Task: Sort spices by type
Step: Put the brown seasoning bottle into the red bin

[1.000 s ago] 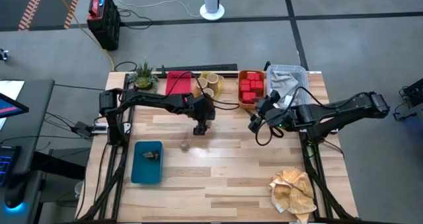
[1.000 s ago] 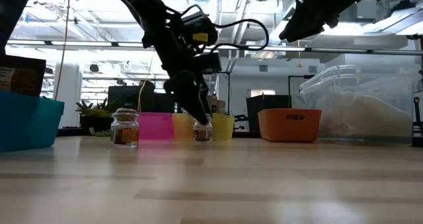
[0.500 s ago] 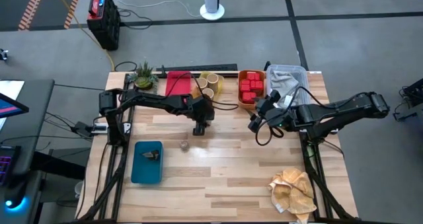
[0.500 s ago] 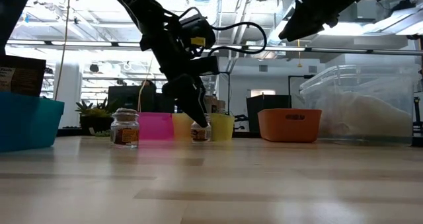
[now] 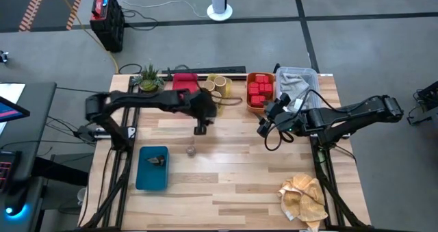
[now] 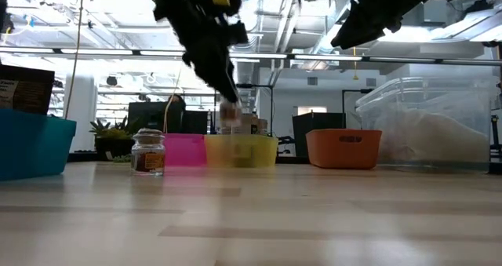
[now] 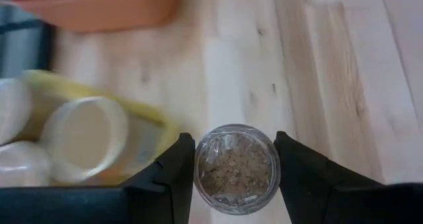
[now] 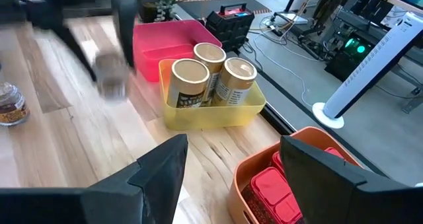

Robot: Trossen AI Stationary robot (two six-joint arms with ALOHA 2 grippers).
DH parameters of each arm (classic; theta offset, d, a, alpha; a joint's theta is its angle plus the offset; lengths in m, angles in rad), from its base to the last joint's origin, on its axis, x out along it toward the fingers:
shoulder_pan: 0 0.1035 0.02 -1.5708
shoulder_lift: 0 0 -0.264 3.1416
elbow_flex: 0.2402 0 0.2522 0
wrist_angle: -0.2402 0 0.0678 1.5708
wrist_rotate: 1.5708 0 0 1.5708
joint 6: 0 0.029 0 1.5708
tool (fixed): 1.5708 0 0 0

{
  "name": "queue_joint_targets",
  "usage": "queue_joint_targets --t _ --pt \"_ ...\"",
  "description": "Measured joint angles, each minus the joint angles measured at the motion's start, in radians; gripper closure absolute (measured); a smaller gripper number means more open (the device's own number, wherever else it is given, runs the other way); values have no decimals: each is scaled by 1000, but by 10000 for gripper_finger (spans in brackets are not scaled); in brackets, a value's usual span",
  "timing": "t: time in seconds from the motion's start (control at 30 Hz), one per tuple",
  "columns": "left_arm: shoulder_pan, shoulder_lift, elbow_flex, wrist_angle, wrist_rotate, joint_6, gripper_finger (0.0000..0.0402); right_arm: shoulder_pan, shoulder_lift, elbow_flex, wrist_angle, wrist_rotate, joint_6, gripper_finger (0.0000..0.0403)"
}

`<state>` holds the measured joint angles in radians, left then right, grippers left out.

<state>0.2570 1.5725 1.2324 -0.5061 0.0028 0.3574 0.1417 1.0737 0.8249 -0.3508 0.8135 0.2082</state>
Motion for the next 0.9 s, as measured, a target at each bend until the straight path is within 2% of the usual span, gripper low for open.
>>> queue_joint_targets --t 0.2,0.3,0.4,0.6,0.83,0.9 --pt "83 -165 -71 -2 -133 -51 236 0 0 0 31 0 -20 127" --pt "154 -220 -160 76 -194 -80 236 0 0 0 70 0 -35 127" --pt "247 -251 -277 195 -210 -116 236 0 0 0 93 0 -48 127" --pt "413 -213 -428 417 -183 -177 236 2 0 0 103 0 -52 127" --pt "505 -73 -410 450 -101 -249 234 2 0 0 101 0 -56 127" --pt "510 -36 -410 446 -101 -276 222 2 0 0 100 0 -57 127"
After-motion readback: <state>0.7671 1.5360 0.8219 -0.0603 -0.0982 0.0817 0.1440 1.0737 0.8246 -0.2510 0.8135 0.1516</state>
